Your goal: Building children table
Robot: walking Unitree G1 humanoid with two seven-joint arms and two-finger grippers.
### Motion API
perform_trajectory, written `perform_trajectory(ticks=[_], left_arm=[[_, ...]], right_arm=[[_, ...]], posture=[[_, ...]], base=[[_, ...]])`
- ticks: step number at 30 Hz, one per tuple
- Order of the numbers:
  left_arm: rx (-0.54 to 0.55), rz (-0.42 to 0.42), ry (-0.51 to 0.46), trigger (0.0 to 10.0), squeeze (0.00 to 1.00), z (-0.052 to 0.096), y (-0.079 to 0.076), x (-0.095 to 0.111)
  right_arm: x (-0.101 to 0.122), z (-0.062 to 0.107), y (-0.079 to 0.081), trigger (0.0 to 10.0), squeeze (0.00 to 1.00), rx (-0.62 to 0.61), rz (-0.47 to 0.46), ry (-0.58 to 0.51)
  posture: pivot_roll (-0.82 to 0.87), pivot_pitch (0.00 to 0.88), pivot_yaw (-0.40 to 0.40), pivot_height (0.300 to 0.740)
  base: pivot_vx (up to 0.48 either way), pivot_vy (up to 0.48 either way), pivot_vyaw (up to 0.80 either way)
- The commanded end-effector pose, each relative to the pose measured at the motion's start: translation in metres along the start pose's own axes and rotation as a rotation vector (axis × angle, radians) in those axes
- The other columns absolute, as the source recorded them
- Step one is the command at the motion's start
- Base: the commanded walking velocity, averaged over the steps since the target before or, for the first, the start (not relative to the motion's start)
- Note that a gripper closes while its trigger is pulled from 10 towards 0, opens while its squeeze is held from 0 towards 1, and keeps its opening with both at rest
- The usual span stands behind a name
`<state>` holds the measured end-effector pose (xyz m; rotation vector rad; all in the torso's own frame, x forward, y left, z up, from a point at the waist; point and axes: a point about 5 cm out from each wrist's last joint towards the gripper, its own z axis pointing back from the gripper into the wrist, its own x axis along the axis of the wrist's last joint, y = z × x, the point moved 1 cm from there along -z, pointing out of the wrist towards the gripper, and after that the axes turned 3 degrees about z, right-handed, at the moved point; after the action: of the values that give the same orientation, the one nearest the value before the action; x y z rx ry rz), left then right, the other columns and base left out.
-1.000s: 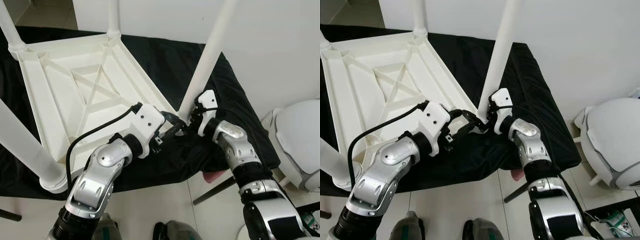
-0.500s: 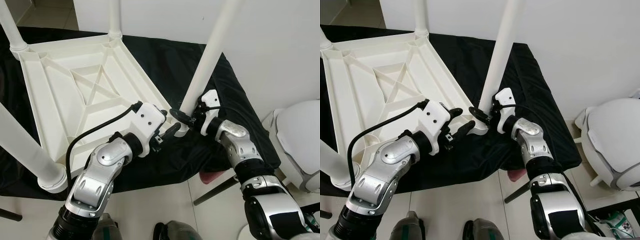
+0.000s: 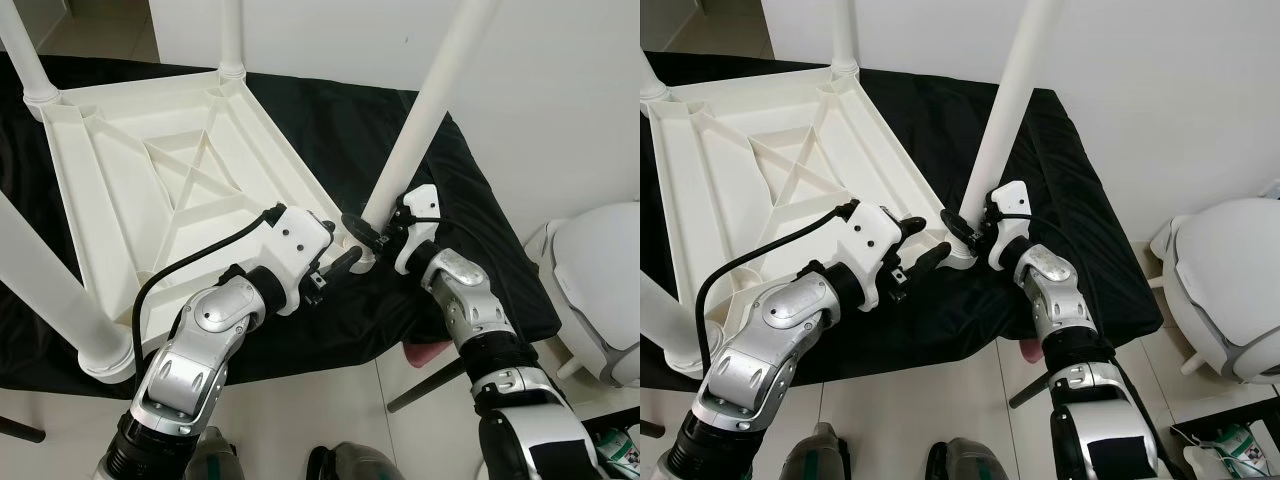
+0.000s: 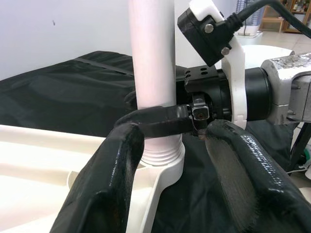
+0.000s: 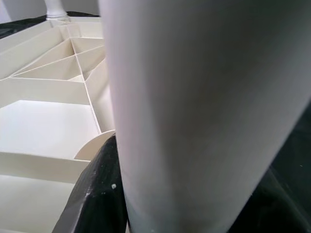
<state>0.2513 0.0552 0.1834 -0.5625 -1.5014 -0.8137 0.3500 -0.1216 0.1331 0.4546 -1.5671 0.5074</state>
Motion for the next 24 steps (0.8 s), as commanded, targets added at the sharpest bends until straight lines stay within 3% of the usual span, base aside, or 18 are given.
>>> perform_trajectory(ticks=[1, 4, 5, 7, 10, 11, 13, 15, 22, 23, 24], left_arm=[[0.01, 0.013, 0.007, 10.0, 0.0, 0.0, -0.003, -0.002], [0.009, 0.015, 0.006, 10.0, 0.0, 0.0, -0.003, -0.002], [0.007, 0.017, 0.006, 10.0, 0.0, -0.001, -0.003, -0.002], [0.007, 0.017, 0.006, 10.0, 0.0, -0.001, -0.003, -0.002], [0.003, 0.02, 0.004, 10.0, 0.0, -0.002, -0.004, -0.002], [0.002, 0.021, 0.002, 10.0, 0.0, -0.002, -0.005, -0.002], [0.002, 0.021, 0.002, 10.0, 0.0, -0.002, -0.005, -0.002], [0.004, 0.021, -0.002, 10.0, 0.0, -0.003, -0.006, -0.002], [0.003, 0.021, -0.007, 10.0, 0.0, -0.004, -0.006, -0.002], [0.005, 0.021, -0.007, 10.0, 0.0, -0.004, -0.006, -0.002], [0.005, 0.021, -0.007, 10.0, 0.0, -0.004, -0.006, -0.002]], right_arm=[[-0.003, 0.006, -0.005, 10.0, 0.0, -0.139, -0.016, 0.01], [0.0, 0.005, -0.002, 10.0, 0.0, -0.212, -0.023, -0.003], [0.001, 0.004, -0.001, 10.0, 0.0, -0.294, -0.028, -0.011], [0.001, 0.004, -0.001, 10.0, 0.0, -0.294, -0.028, -0.011], [0.002, 0.006, 0.003, 10.0, 0.0, -0.482, -0.052, -0.02], [0.0, 0.006, 0.01, 10.0, 0.0, -0.535, -0.065, -0.015], [0.0, 0.006, 0.01, 10.0, 0.0, -0.535, -0.065, -0.015], [-0.002, 0.003, 0.026, 10.0, 0.0, -0.522, -0.08, -0.015], [0.001, 0.003, 0.023, 10.0, 0.0, -0.504, -0.06, -0.008], [0.001, 0.004, 0.021, 10.0, 1.0, -0.502, -0.067, -0.009], [0.001, 0.004, 0.021, 10.0, 1.0, -0.502, -0.067, -0.009]], posture=[[-0.01, 0.019, -0.091, 0.74], [-0.01, 0.02, -0.092, 0.74], [-0.01, 0.02, -0.092, 0.74], [-0.01, 0.02, -0.092, 0.74], [-0.02, 0.018, -0.098, 0.74], [-0.01, 0.012, -0.104, 0.74], [-0.01, 0.012, -0.104, 0.74], [-0.01, 0.006, -0.107, 0.74], [-0.01, 0.0, -0.114, 0.74], [-0.01, 0.0, -0.117, 0.74], [-0.01, 0.0, -0.117, 0.74]], base=[[0.0, 0.0, 0.0], [0.0, 0.0, 0.0], [0.0, 0.0, 0.0], [0.0, 0.0, 0.0], [0.0, 0.0, 0.0], [0.0, 0.0, 0.0], [0.0, 0.0, 0.0], [0.0, 0.0, 0.0], [0.0, 0.0, 0.0], [0.0, 0.0, 0.0], [0.0, 0.0, 0.0]])
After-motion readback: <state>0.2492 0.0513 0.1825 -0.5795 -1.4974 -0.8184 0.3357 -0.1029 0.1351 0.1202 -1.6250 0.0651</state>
